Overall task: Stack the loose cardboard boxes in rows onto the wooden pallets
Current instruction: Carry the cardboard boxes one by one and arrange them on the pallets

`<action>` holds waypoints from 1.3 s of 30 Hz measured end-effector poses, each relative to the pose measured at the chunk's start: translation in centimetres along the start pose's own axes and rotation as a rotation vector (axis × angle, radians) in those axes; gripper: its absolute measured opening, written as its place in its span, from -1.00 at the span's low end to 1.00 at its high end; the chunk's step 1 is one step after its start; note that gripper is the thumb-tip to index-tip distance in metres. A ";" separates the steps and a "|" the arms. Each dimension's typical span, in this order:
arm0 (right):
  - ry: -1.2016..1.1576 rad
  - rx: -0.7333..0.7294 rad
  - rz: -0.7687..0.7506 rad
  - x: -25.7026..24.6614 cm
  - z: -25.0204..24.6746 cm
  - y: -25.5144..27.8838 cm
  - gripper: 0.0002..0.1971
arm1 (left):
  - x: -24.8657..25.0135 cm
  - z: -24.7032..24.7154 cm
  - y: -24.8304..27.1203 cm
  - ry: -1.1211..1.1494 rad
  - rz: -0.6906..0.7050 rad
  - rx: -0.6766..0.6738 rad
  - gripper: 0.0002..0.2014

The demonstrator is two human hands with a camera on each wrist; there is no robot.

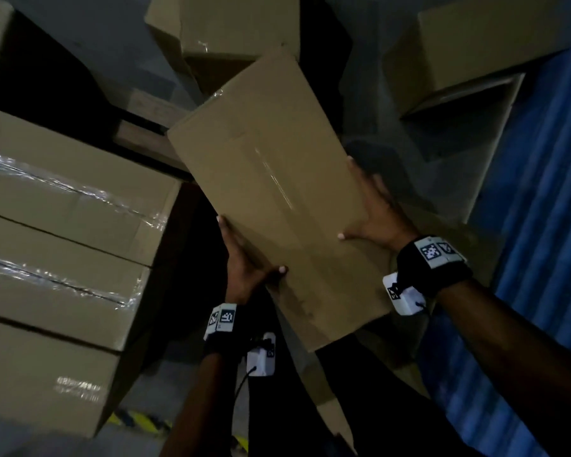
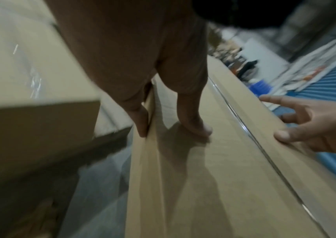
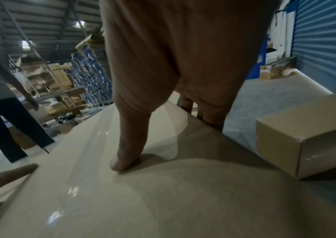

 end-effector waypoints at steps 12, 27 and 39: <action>-0.164 0.148 -0.109 -8.8 -3.2 9.3 0.44 | 10.4 -10.0 6.3 0.040 0.183 0.029 0.49; -0.086 -0.015 -0.334 -27.7 -0.9 4.8 0.41 | 11.5 -23.8 8.3 0.172 0.139 0.242 0.44; 0.045 -0.181 -0.364 -39.6 3.8 -4.1 0.37 | 10.1 -33.5 4.5 0.228 -0.022 0.392 0.45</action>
Point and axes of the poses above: each hand's wrist, its own y-axis away from the middle knuckle, its own z-axis out of the palm, x = y × z, the point moved 9 cm from there along -y, towards the middle knuckle, and after that the axes turned 12 degrees about -y, right-handed, at the moved point
